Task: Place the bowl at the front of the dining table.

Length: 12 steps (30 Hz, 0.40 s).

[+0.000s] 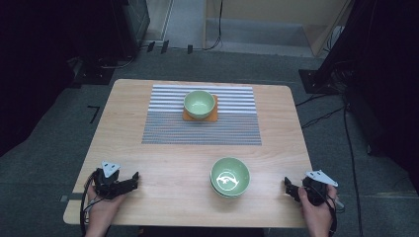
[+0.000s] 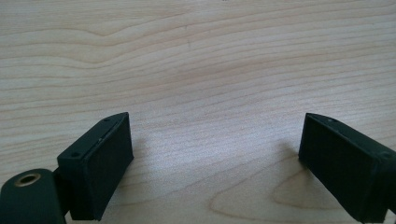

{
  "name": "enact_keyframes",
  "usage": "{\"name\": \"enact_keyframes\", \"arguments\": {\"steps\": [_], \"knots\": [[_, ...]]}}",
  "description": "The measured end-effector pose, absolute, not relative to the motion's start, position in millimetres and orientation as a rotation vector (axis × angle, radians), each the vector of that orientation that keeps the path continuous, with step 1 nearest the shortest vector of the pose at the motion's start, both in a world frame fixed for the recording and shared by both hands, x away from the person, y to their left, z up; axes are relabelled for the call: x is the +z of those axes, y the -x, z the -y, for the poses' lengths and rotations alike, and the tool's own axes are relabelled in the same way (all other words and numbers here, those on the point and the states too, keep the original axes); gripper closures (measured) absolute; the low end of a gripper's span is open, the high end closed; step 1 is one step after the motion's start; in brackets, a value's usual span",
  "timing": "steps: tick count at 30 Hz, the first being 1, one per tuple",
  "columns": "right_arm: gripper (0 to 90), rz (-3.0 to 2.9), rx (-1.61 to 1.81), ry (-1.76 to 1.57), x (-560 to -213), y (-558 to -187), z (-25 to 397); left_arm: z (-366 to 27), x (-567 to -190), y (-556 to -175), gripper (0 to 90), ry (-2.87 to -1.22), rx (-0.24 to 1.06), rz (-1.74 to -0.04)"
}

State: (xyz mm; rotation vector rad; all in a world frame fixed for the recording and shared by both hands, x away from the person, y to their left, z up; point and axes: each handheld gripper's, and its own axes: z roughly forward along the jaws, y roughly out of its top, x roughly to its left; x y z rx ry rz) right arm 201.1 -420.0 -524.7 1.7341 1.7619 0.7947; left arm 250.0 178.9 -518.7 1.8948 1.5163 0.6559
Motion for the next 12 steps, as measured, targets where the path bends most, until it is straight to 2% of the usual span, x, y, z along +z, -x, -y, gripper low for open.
{"name": "enact_keyframes", "arguments": {"steps": [12], "knots": [[13.4, -1.769, 0.798, -1.729, -524.7, -201.2, 420.5, -178.9, -518.8, -250.1, 9.4, -1.895, 0.655, -1.516]]}}
